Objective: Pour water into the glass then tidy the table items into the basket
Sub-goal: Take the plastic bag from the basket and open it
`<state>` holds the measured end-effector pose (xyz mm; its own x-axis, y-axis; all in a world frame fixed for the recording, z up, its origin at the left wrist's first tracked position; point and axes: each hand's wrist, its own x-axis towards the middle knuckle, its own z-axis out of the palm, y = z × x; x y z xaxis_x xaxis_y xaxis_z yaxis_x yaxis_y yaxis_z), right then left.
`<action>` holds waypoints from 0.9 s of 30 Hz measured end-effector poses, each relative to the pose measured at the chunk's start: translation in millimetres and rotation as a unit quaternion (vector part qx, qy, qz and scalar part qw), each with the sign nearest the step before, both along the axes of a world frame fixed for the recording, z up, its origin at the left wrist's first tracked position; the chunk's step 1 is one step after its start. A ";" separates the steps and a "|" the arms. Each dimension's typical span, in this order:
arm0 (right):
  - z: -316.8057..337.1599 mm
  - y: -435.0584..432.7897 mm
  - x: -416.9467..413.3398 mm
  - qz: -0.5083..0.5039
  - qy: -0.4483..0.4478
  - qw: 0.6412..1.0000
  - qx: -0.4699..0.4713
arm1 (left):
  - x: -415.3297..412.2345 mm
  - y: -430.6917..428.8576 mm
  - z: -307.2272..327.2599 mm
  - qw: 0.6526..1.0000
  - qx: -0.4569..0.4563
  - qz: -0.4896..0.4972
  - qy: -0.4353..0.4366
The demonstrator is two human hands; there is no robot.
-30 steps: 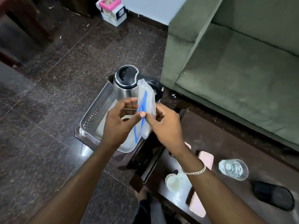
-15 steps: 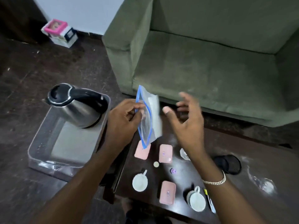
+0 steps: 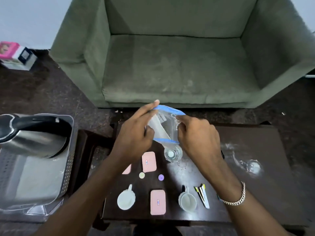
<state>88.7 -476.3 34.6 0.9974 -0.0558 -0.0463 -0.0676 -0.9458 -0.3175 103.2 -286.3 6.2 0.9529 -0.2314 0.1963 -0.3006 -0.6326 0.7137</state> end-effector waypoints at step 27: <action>-38.4 4.6 30.0 0.105 0.174 0.978 0.042 | -11.8 -54.7 2.9 0.986 0.077 -0.113 0.101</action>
<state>118.7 -471.7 -3.9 0.9091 0.1679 -0.3813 0.0080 -0.9221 -0.3868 91.4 -341.0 9.1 0.8899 -0.4539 -0.0457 -0.3076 -0.6709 0.6747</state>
